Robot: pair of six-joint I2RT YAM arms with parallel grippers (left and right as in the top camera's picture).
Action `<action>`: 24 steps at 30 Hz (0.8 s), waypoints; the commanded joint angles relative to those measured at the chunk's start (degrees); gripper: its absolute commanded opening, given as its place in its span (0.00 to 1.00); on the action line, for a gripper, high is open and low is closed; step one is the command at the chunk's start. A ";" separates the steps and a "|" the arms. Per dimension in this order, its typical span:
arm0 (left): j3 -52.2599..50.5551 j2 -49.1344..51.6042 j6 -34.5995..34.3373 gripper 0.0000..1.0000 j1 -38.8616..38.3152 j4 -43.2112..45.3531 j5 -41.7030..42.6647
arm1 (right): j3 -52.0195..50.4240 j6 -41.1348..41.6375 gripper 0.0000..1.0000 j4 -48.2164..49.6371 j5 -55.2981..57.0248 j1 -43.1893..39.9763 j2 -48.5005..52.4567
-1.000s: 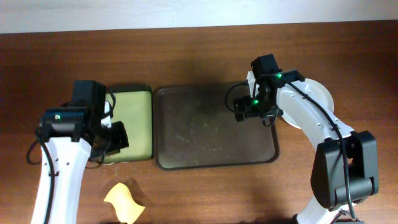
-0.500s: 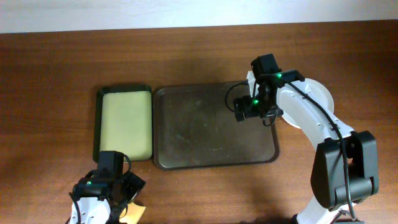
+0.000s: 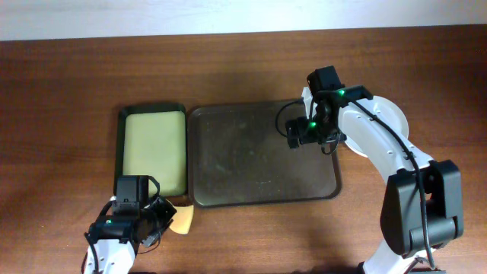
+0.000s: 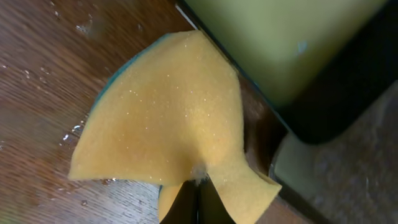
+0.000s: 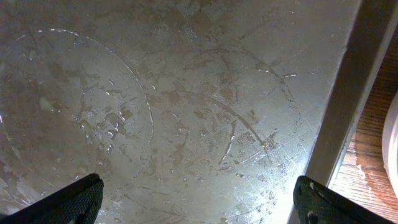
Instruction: Clean dirty plates on tray and stack at the side
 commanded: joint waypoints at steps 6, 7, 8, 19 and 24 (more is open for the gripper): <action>30.91 2.71 23.69 0.00 -0.17 -18.71 -8.04 | 0.11 -0.02 0.98 0.00 0.50 -0.02 0.00; 35.17 5.46 24.76 0.00 -0.17 -18.73 -11.74 | 0.11 -0.02 0.98 0.02 0.48 -0.02 0.00; 36.48 8.22 25.83 0.00 -0.17 -16.57 -14.27 | 0.11 -0.02 0.98 0.02 0.48 -0.02 0.00; 27.78 15.69 26.69 0.92 -0.35 -28.94 1.77 | 0.11 -0.02 0.98 0.00 0.48 0.00 0.00; 3.63 12.74 26.01 0.70 -0.35 -4.92 12.85 | 0.11 -0.02 0.98 0.02 0.48 -0.02 0.00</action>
